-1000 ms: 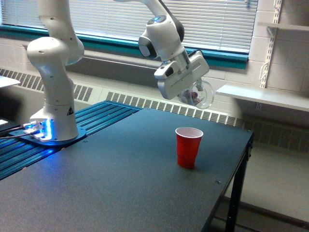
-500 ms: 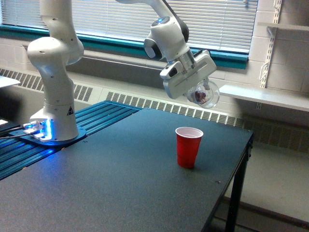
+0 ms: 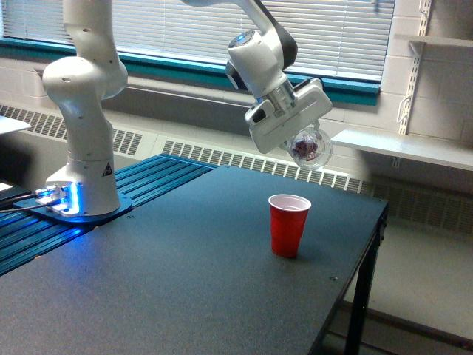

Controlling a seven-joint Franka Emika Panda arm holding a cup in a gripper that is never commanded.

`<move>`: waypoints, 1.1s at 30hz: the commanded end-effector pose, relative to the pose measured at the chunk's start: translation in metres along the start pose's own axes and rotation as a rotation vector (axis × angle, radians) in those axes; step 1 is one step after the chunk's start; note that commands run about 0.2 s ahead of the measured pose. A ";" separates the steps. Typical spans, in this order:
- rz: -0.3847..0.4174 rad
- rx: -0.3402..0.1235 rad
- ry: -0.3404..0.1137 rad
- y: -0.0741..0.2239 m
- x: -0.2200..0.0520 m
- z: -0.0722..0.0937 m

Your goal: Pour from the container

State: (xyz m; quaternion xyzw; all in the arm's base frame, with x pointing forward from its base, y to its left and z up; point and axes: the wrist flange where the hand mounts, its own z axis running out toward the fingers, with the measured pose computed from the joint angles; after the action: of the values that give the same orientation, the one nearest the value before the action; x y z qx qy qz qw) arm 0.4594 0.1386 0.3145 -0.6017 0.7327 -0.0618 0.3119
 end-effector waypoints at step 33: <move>0.360 0.024 -0.061 0.044 0.014 -0.006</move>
State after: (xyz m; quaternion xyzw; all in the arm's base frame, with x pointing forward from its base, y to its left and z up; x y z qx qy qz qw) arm 0.4250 0.1362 0.2916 -0.4319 0.8335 0.0173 0.3441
